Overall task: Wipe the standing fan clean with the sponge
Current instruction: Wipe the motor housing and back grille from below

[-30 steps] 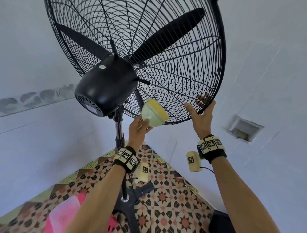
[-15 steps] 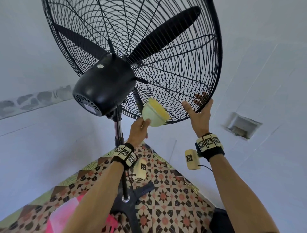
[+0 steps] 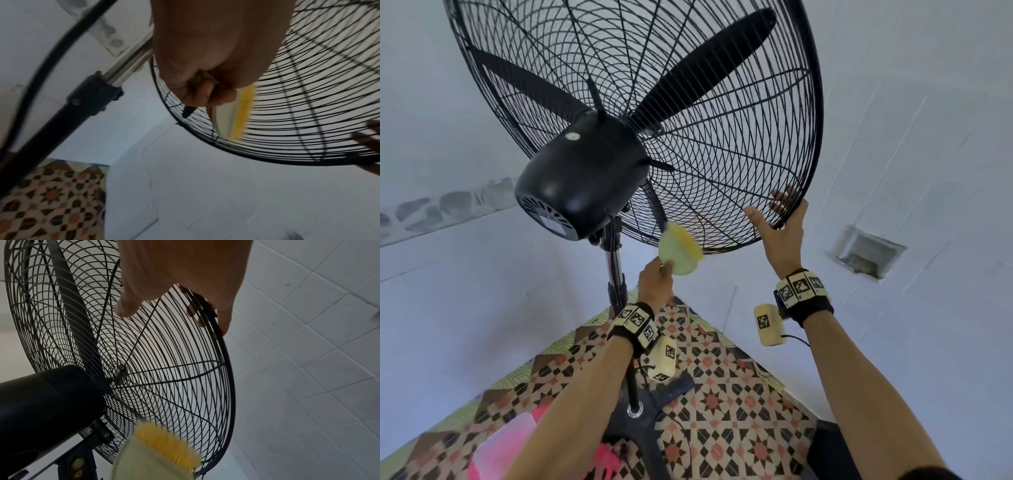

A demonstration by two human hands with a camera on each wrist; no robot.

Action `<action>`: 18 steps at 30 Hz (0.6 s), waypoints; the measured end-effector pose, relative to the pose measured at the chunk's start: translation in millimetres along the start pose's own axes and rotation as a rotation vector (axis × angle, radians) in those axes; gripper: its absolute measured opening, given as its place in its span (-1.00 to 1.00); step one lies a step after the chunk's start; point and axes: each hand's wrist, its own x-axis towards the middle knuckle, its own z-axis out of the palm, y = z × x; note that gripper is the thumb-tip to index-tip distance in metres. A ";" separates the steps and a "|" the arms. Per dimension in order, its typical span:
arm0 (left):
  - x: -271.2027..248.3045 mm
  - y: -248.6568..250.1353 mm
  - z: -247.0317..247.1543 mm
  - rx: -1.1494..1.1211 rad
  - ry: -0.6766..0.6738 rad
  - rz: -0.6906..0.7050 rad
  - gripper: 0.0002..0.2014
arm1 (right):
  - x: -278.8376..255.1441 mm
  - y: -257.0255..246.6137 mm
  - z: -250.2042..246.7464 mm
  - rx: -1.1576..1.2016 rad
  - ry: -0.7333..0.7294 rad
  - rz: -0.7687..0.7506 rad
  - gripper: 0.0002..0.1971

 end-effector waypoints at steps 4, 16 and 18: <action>-10.7 -4.4 -6.5 -0.105 0.000 0.051 -0.78 | -1.5 0.0 4.3 0.008 -0.004 0.000 -0.17; -5.1 -15.9 -0.2 -0.079 0.077 -0.036 -0.63 | -2.2 0.1 3.3 0.028 -0.004 0.006 -0.18; -26.0 -0.1 0.5 -0.096 -0.003 0.119 -0.67 | -2.9 -1.7 4.9 0.030 -0.001 0.010 -0.14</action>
